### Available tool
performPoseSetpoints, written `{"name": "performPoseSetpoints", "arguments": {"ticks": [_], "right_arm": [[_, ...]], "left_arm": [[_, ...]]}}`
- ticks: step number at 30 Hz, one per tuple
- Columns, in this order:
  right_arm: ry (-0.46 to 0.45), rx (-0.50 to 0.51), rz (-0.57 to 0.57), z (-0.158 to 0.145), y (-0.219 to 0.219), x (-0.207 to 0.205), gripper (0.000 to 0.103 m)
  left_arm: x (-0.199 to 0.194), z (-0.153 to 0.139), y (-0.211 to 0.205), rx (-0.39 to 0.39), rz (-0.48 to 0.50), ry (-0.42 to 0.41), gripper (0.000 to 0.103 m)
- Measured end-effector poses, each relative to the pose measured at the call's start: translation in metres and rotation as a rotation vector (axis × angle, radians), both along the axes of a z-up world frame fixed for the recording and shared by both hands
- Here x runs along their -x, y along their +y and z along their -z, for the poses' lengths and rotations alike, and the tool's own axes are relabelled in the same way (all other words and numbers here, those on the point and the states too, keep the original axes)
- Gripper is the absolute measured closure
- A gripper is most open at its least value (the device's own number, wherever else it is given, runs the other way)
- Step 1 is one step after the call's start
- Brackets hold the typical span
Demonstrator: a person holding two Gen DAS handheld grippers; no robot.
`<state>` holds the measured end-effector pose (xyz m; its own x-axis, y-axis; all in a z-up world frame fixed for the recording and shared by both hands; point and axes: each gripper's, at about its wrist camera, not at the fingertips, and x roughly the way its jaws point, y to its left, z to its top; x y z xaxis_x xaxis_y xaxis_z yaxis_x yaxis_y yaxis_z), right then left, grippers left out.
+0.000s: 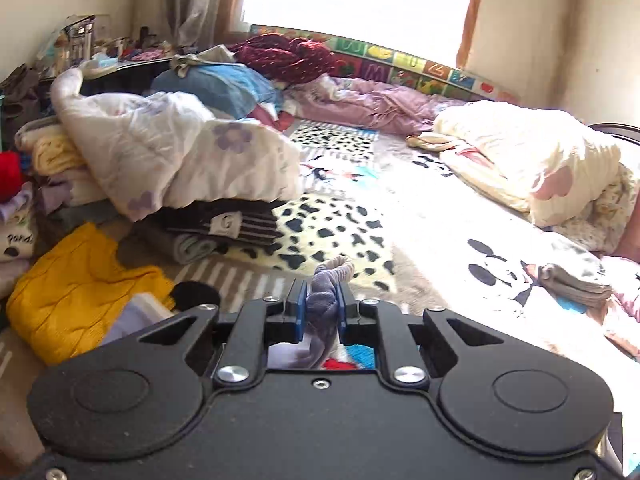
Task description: Fold clothes
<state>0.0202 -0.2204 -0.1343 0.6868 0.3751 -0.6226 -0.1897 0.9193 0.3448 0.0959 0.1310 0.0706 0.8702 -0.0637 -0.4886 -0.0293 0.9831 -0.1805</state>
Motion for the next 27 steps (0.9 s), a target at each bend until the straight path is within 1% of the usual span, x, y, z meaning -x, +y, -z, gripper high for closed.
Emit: {"name": "performPoseSetpoints", "arguments": {"ticks": [6,8,11,14,15,17,18,21,24,27], "right_arm": [[-0.026,-0.023,0.003,-0.006,-0.009,0.002,0.0],[-0.033,-0.029,0.013,-0.007,-0.013,0.002,0.0],[-0.043,-0.048,0.043,-0.007,-0.022,0.0,0.0],[-0.053,-0.075,0.084,-0.008,-0.033,-0.002,0.0],[-0.06,-0.084,0.102,-0.009,-0.038,-0.002,0.0],[-0.073,-0.102,0.139,-0.01,-0.047,-0.002,0.0],[-0.079,-0.113,0.155,-0.011,-0.051,-0.002,0.0],[-0.097,-0.138,0.197,-0.013,-0.063,0.0,0.0],[-0.103,-0.151,0.214,-0.013,-0.069,0.0,0.0],[-0.099,-0.147,0.212,-0.012,-0.068,-0.001,0.0]], "left_arm": [[-0.02,-0.068,-0.112,0.028,0.267,-0.123,0.09],[-0.02,-0.089,-0.144,0.052,0.347,-0.159,0.09],[-0.017,-0.118,-0.179,0.114,0.451,-0.22,0.09],[-0.014,-0.144,-0.196,0.189,0.518,-0.279,0.09],[-0.013,-0.152,-0.199,0.203,0.527,-0.296,0.09],[-0.011,-0.157,-0.199,0.191,0.506,-0.319,0.09],[-0.012,-0.155,-0.196,0.186,0.487,-0.319,0.09],[-0.023,-0.128,-0.171,0.17,0.388,-0.255,0.09],[-0.035,-0.077,-0.131,0.155,0.247,-0.138,0.09],[-0.034,-0.021,-0.086,0.127,0.087,-0.032,0.09]]}}
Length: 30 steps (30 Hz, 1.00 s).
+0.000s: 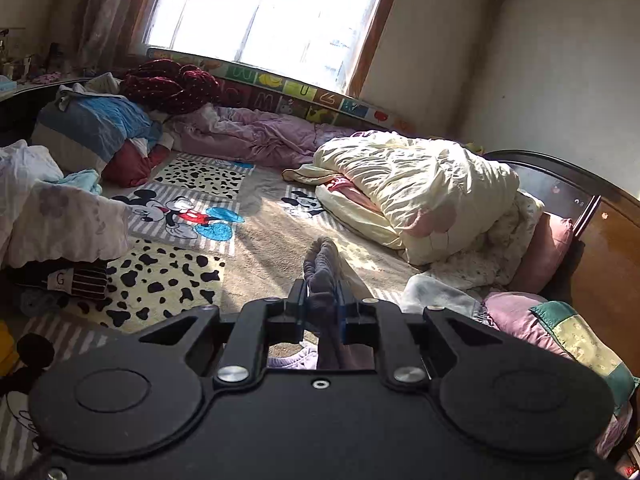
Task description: Fold clothes
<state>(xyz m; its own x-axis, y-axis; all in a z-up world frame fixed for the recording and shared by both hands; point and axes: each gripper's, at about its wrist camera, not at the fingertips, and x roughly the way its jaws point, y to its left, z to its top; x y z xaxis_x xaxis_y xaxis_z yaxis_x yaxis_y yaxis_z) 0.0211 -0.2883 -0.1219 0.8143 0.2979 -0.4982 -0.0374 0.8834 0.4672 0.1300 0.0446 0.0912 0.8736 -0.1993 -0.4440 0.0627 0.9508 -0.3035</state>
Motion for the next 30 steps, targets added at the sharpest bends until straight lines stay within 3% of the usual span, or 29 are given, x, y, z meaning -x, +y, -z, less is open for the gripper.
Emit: {"name": "performPoseSetpoints", "arguments": {"ticks": [6,11,14,16,22,30], "right_arm": [[0.011,0.031,-0.012,0.002,0.008,-0.001,0.0],[0.025,0.068,-0.025,0.007,0.017,-0.003,0.0],[0.031,0.084,-0.039,0.009,0.023,-0.004,0.0],[0.033,0.103,-0.058,0.01,0.027,-0.005,0.001],[0.058,0.104,-0.068,0.006,0.026,-0.009,0.002],[0.098,0.056,-0.099,-0.028,0.026,-0.041,0.002]], "left_arm": [[0.029,0.099,0.093,0.035,-0.285,0.211,0.09],[0.056,0.137,0.13,0.05,-0.366,0.314,0.088],[0.062,0.145,0.133,0.022,-0.373,0.342,0.075],[0.066,0.143,0.131,-0.007,-0.388,0.32,0.055],[0.065,0.128,0.12,-0.009,-0.343,0.236,0.055],[0.046,0.125,0.087,0.112,-0.11,0.237,0.054]]}}
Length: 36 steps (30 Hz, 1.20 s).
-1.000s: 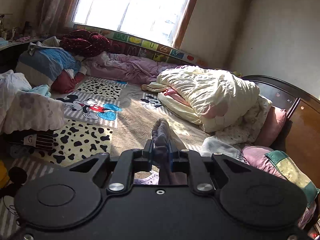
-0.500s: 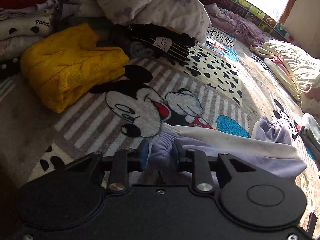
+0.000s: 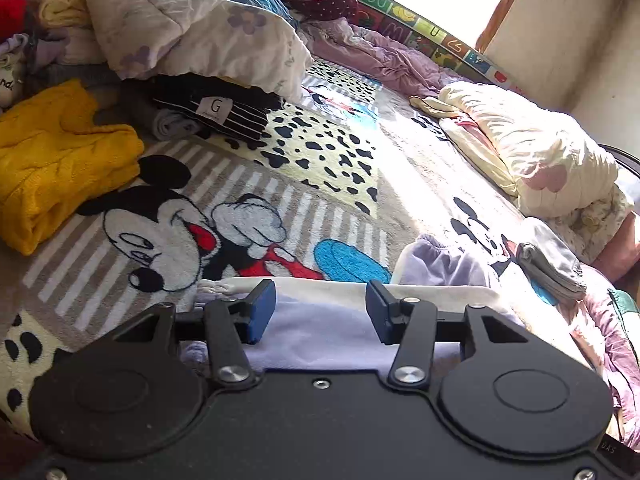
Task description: Fold clothes
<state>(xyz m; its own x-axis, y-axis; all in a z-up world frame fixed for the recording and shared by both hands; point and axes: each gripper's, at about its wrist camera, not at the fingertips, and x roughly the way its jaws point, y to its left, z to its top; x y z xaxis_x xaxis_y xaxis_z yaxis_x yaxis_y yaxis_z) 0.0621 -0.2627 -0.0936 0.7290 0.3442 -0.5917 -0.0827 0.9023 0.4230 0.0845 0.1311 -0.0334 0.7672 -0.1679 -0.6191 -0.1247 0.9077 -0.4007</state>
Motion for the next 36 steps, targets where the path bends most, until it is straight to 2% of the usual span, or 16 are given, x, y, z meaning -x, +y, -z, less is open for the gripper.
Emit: {"name": "performPoseSetpoints", "arguments": {"ticks": [6,10,17,21,24,29,32,36], "right_arm": [[0.051,-0.029,-0.086,-0.037,0.005,-0.043,0.002],[0.029,0.059,-0.123,-0.06,0.014,-0.074,0.0],[0.069,0.088,-0.153,-0.07,0.013,-0.139,0.0],[0.113,0.061,-0.14,-0.059,0.009,-0.175,0.001],[0.152,0.048,-0.13,-0.044,0.009,-0.198,0.007],[0.21,0.002,-0.124,-0.013,0.007,-0.226,0.025],[0.241,-0.043,-0.107,0.005,0.003,-0.238,0.031],[0.265,-0.145,-0.072,0.023,-0.009,-0.251,0.031]], "left_arm": [[-0.03,-0.004,-0.036,-0.001,0.144,0.003,0.054],[-0.054,-0.014,-0.051,-0.024,0.21,-0.008,0.054],[-0.11,-0.025,-0.064,-0.017,0.275,0.013,0.055],[-0.147,-0.019,-0.074,-0.006,0.304,0.055,0.056],[-0.173,-0.006,-0.082,-0.001,0.322,0.092,0.056],[-0.213,0.026,-0.091,0.033,0.333,0.172,0.059],[-0.229,0.041,-0.098,0.034,0.343,0.204,0.061],[-0.247,0.056,-0.107,0.02,0.362,0.232,0.061]]}}
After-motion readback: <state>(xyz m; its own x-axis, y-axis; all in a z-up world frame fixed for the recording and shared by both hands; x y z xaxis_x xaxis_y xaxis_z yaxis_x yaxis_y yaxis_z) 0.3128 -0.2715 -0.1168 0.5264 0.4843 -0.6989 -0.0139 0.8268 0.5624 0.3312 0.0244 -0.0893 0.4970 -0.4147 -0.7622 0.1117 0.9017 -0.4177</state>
